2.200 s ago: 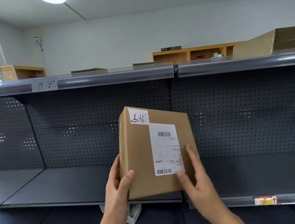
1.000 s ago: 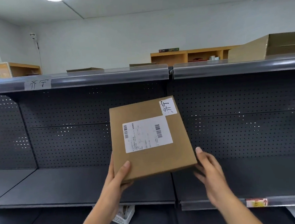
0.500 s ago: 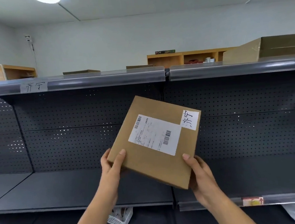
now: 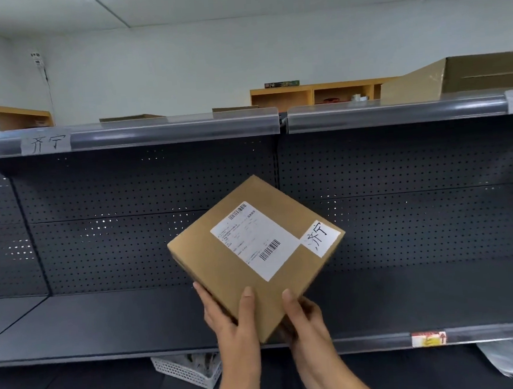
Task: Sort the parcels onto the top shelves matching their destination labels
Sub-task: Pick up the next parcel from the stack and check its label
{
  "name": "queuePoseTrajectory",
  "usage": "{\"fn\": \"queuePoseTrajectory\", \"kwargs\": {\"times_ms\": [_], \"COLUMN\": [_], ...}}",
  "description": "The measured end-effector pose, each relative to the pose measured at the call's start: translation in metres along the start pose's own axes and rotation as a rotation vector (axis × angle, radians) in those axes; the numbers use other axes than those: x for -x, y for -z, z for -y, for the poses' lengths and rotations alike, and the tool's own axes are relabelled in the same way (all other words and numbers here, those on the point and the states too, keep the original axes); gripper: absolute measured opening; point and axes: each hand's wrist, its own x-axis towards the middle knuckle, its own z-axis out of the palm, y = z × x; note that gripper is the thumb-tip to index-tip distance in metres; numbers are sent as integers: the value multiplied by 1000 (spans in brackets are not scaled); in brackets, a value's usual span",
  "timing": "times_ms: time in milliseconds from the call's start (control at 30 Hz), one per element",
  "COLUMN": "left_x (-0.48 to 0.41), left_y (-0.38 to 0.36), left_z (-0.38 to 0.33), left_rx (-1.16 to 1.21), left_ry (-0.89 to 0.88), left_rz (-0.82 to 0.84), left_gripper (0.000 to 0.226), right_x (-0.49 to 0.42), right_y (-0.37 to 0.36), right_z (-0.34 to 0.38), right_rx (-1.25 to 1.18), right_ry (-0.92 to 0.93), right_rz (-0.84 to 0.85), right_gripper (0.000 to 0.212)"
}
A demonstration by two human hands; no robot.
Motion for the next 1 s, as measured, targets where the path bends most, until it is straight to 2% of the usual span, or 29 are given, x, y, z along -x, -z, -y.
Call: {"fn": "queuePoseTrajectory", "kwargs": {"times_ms": [67, 233, 300, 400, 567, 767, 933, 1000], "left_x": [-14, -44, -50, -56, -48, -38, -38, -38], "left_y": [16, 49, 56, 63, 69, 86, 100, 108], "left_z": [-8, -37, -46, -56, -64, -77, -100, -107], "left_rx": [60, 68, 32, -4, -5, -110, -135, -112], "left_ry": [52, 178, 196, 203, 157, 170, 116, 101], "left_rz": [51, 172, 161, 126, 99, 185, 50, -28], "left_gripper": [102, 97, 93, 82, 56, 65, 47, 46], "right_x": [-1, -20, -25, -27, -22, -15, -12, -13], "right_y": [16, 44, 43, 37, 28, 15, -13, -29], "right_z": [13, 65, 82, 90, 77, 67, 65, 63], "right_rx": [63, 64, 179, 364, 479, 478, 503, 491], "right_ry": [-2, 136, 199, 211, 268, 298, 312, 307], "right_rz": [-4, -148, -107, 51, 123, 141, 240, 267], "right_gripper": [106, 73, 59, 47, 40, 35, 38, 38]}}
